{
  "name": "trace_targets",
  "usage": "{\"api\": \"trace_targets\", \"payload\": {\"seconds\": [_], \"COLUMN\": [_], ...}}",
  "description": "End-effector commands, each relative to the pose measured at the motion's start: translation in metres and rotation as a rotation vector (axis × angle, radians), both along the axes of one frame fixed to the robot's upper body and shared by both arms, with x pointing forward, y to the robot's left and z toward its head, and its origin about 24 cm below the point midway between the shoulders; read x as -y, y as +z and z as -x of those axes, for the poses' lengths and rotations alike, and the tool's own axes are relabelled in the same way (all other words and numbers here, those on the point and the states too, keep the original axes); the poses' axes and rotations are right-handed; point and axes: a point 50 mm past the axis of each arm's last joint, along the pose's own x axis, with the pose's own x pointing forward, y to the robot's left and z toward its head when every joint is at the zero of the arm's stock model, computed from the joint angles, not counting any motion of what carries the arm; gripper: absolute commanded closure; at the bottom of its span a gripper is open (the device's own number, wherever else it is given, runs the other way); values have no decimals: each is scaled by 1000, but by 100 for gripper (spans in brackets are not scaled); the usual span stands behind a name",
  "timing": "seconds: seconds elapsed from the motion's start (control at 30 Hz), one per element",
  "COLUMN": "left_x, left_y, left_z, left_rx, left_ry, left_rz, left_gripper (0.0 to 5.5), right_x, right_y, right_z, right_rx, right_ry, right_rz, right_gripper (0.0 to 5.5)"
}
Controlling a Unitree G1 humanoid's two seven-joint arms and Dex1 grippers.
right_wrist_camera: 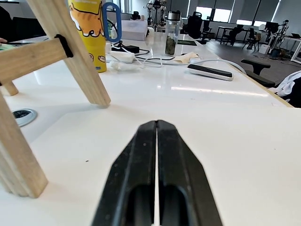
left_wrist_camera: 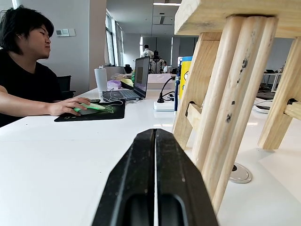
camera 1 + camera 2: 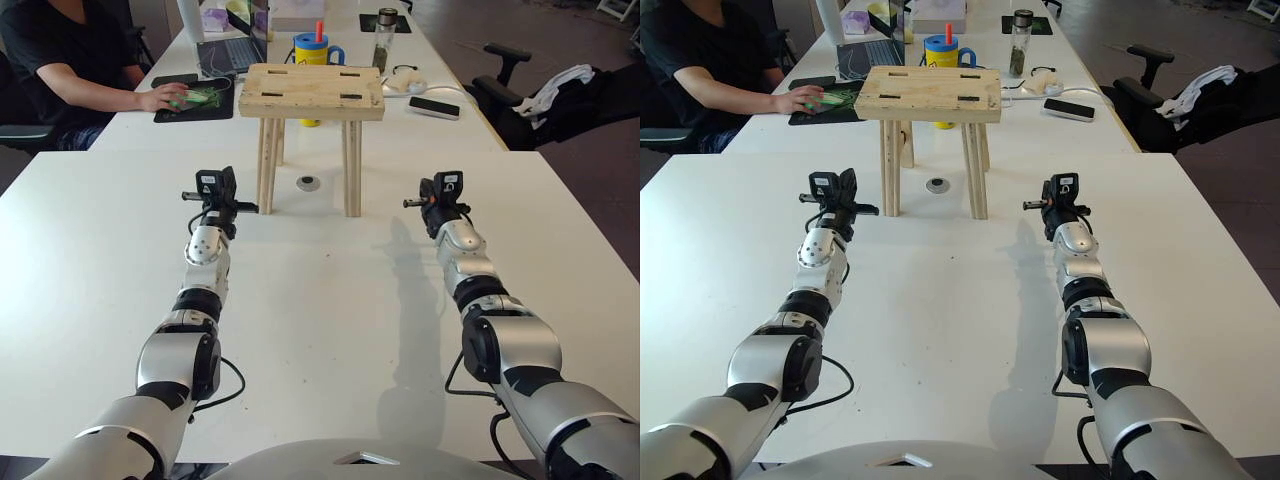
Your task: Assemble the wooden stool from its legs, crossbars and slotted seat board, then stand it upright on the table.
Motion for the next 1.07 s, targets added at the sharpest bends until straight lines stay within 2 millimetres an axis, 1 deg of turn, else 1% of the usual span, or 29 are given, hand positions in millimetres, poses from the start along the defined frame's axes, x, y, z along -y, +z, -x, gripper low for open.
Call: {"api": "trace_targets", "payload": {"seconds": [0.03, 0.17, 0.27, 0.4, 0.47, 0.6, 0.7, 0.77, 0.8, 0.9, 1.07], "left_x": [-14, -18, -18, -15, -10, -5, -1, -1, -1, -2, 2], "left_y": [16, 27, 31, 37, 40, 36, 31, 34, 36, 38, 35], "left_z": [-8, -14, -16, -20, -22, -22, -21, -22, -22, -23, -20], "left_rx": [21, 32, 31, 29, 29, 13, -7, 5, 18, 26, 43], "left_ry": [11, 22, 14, -26, -56, -59, -85, -78, -77, -68, -85], "left_rz": [-76, -74, -80, -77, -90, -87, -87, -90, -93, -63, -86], "left_gripper": [549, 549, 549, 549, 549, 549, 549, 549, 549, 549, 549], "right_x": [-16, -21, -21, -17, -11, -1, 10, 15, 16, 16, 12], "right_y": [10, 3, 2, 0, -1, -8, -3, 2, 4, 5, 6], "right_z": [-4, 0, 1, 5, 9, 14, 15, 13, 12, 13, 14], "right_rx": [68, 71, 84, 107, 119, 101, 119, 126, 129, 127, 129], "right_ry": [33, 44, 35, -2, -31, -61, -102, -121, -119, -88, -26], "right_rz": [42, 18, 16, -3, -22, -21, -22, -98, -106, -78, -12], "right_gripper": [550, 550, 550, 550, 550, 550, 550, 550, 550, 550, 550]}}
